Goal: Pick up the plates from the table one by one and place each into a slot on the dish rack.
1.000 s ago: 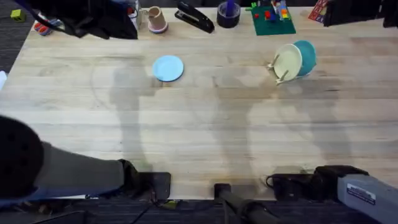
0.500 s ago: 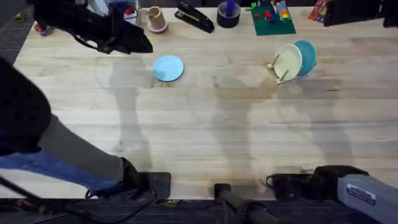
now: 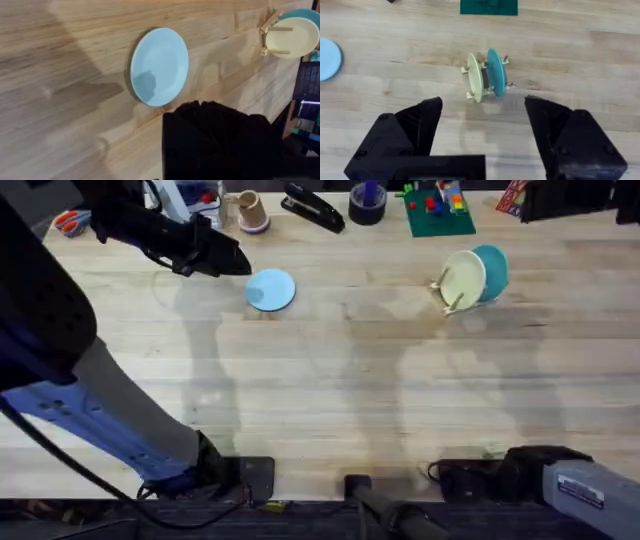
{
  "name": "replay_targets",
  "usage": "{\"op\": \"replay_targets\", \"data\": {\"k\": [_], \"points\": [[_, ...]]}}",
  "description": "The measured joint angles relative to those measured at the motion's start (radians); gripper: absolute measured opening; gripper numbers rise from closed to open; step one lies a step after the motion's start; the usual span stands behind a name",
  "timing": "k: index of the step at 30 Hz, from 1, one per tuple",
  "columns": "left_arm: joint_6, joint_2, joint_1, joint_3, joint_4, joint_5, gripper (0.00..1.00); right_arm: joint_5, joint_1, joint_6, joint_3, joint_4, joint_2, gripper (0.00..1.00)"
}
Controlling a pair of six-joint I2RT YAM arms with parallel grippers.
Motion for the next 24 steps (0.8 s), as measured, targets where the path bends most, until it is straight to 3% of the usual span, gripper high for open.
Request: {"op": "replay_targets", "data": {"k": [24], "points": [[-0.002, 0.090, 0.010, -0.003, 0.078, 0.007, 0.043, 0.000, 0.000, 0.000, 0.000, 0.000, 0.000, 0.995]]}}
